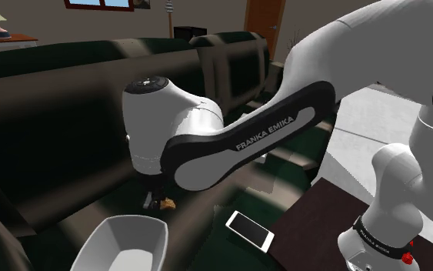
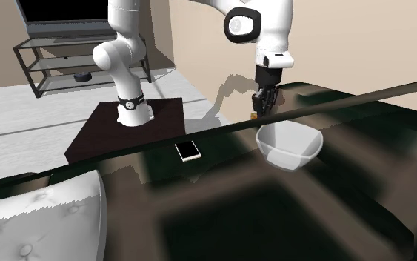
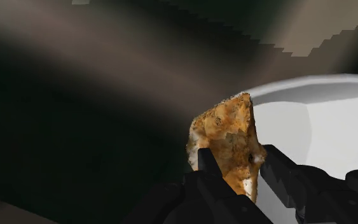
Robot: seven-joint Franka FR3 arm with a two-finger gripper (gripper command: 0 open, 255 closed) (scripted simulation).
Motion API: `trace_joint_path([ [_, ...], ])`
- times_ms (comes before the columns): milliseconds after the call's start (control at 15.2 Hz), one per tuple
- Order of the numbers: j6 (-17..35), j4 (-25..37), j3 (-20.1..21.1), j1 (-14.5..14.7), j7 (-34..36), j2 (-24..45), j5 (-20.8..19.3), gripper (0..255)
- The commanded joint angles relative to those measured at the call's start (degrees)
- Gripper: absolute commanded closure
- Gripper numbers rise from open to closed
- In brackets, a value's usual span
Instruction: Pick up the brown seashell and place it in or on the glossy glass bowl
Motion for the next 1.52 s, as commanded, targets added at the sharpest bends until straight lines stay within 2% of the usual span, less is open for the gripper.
trace_joint_path([
  [0, -2.16, 5.75, 0.56, 0.93, 1.47, 3.74, 0.14, 255],
  [264, -7.08, 18.27, 1.43, 2.61, 3.91, 11.57, 0.36, 255],
  [462, -11.96, 30.16, 1.95, 3.75, 5.50, 18.73, 0.53, 255],
  [1452, -3.60, 25.53, 2.00, 3.74, 6.10, 22.49, 0.50, 255],
])
